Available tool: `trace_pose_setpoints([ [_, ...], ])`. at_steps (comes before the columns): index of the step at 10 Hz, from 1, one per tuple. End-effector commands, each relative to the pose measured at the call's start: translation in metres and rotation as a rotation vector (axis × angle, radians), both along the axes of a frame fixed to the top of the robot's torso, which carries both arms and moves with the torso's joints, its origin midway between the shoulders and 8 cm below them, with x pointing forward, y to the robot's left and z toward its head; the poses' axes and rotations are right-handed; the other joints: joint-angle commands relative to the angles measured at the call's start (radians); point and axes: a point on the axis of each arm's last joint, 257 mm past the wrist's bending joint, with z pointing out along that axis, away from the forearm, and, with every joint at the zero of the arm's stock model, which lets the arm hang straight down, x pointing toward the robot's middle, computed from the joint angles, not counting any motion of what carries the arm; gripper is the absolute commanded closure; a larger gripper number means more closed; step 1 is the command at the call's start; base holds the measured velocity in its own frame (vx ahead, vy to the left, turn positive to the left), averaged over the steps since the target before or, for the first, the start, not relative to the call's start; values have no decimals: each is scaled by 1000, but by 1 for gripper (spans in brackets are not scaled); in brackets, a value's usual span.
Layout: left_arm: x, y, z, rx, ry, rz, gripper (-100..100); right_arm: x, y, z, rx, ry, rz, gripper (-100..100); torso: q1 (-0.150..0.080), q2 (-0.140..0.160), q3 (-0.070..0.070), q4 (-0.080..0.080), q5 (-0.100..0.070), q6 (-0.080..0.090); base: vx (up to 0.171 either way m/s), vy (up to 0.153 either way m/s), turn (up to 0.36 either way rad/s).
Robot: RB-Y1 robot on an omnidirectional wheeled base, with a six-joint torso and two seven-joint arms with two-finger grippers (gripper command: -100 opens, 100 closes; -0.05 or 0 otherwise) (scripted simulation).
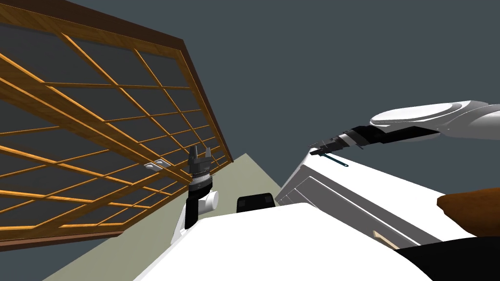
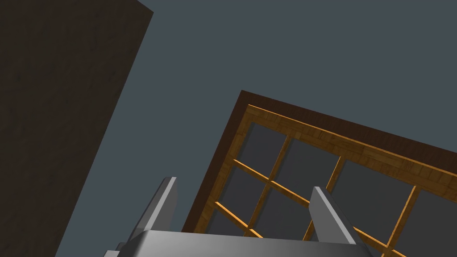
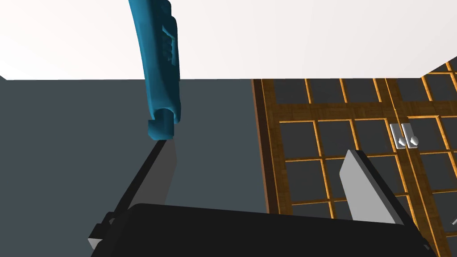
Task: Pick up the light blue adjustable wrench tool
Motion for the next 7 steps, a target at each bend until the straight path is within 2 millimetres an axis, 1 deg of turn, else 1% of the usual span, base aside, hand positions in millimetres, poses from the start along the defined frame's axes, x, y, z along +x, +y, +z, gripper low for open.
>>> trace_pose_setpoints([
  [1, 0, 0, 0, 0, 0, 0, 0, -3, -6, -5, -30, 9, 10, -100, 0, 0, 0, 0, 0, 0, 0, 0, 0],
  [2, 0, 0, 0, 0, 0, 0, 0, -6, -22, -6, -71, 35, -16, -100, 0, 0, 0, 0, 0, 0, -6, -5, 23],
  [3, 0, 0, 0, 0, 0, 0, 0, 0, -18, 1, -70, 14, -7, -100, -1, 0, 0, 0, 0, 0, -8, -10, 13],
  [4, 0, 0, 0, 0, 0, 0, 0, -1, -19, 0, -70, 16, -8, -100, 0, 0, 0, 0, 0, 0, -4, -8, 2],
  [5, 0, 0, 0, 0, 0, 0, 0, -6, -22, -6, -71, 35, -16, -100, -1, 0, 0, 0, 0, 0, 0, 0, 0],
  [6, 0, 0, 0, 0, 0, 0, 0, -6, -22, -6, -71, 35, -16, -100, 0, 0, 0, 0, 0, 0, 0, 0, 0],
  [7, 0, 0, 0, 0, 0, 0, 0, -13, -49, -8, -139, 81, -58, -100, 0, 0, 0, 0, 0, 0, -34, -8, 20],
])
